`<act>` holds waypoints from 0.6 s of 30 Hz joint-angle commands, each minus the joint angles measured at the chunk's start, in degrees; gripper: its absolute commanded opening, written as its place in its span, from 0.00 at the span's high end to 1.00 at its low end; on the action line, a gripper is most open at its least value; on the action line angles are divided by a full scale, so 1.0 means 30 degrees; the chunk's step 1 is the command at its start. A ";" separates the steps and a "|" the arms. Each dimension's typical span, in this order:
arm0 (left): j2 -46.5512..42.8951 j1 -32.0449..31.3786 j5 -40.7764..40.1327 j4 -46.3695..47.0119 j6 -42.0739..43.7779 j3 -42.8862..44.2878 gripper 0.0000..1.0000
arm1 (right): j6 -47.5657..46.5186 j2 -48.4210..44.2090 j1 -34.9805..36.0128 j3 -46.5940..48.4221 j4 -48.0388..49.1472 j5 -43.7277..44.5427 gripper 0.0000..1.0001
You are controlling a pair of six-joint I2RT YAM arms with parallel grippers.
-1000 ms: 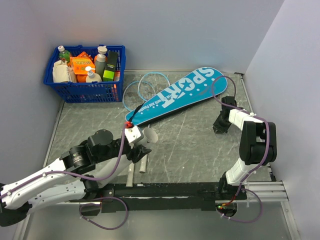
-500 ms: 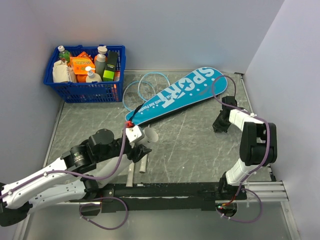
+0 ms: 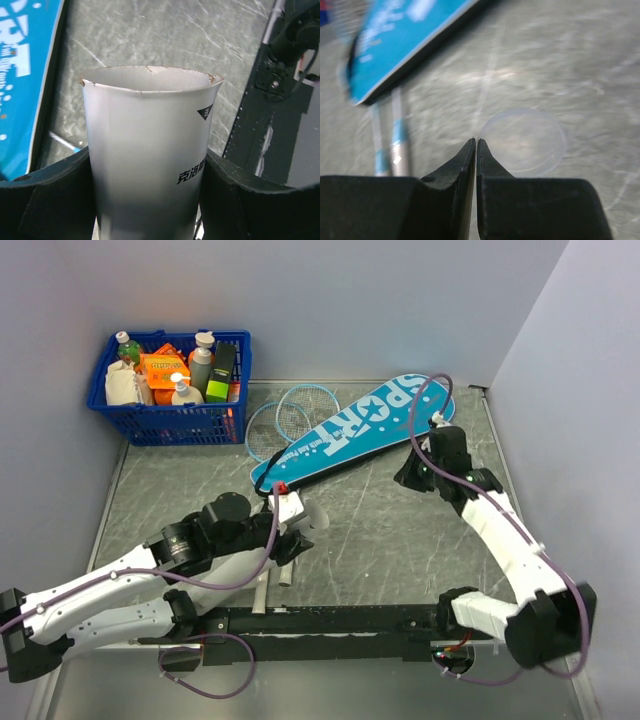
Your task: Pack up the badminton gear
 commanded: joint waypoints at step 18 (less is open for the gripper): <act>0.0924 -0.0131 0.5174 -0.0217 -0.1108 0.0099 0.99 | -0.0455 -0.6989 0.7413 0.3573 -0.0785 -0.9839 0.85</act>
